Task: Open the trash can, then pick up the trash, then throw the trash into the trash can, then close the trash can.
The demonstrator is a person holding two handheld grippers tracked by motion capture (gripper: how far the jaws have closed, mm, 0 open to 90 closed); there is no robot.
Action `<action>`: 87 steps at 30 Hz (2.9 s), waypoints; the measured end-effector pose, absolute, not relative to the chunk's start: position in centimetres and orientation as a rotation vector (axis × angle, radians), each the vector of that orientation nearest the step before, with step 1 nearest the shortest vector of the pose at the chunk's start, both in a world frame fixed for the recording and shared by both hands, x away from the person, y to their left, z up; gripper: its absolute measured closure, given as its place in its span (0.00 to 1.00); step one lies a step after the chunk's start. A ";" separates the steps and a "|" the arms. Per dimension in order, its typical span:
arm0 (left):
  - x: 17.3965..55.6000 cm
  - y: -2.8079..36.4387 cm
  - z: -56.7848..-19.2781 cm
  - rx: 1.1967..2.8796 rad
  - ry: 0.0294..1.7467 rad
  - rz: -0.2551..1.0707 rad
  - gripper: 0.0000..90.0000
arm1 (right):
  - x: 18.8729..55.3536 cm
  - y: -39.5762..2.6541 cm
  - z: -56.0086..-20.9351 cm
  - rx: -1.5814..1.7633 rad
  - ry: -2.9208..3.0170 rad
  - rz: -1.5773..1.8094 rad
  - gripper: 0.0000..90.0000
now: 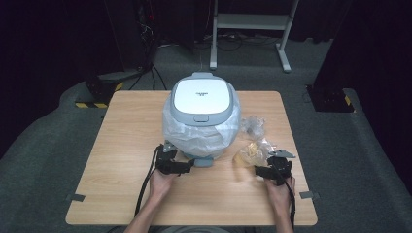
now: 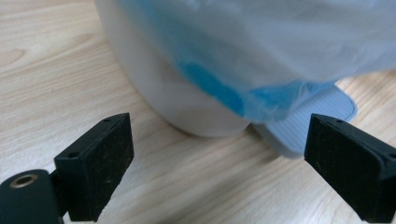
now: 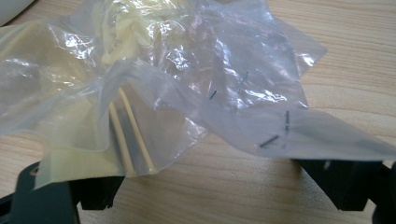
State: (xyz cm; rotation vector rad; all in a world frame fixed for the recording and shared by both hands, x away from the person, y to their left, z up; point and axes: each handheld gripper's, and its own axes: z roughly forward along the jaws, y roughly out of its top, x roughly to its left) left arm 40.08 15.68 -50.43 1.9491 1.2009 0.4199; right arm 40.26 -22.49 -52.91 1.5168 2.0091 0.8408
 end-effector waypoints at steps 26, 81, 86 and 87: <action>40.4 13.5 -51.1 2.039 1.206 0.495 0.08 | 40.2 -22.5 -52.9 1.513 2.011 0.842 0.18; 40.7 13.2 -52.7 2.035 1.192 0.525 0.08 | 38.4 -24.0 -51.9 1.458 2.096 0.879 0.22; 40.7 13.2 -52.7 2.033 1.192 0.524 0.08 | 37.5 -24.7 -51.0 1.445 2.083 0.928 0.20; 40.7 13.2 -52.6 2.037 1.190 0.527 0.08 | 37.2 -24.7 -50.8 1.438 2.080 0.946 0.20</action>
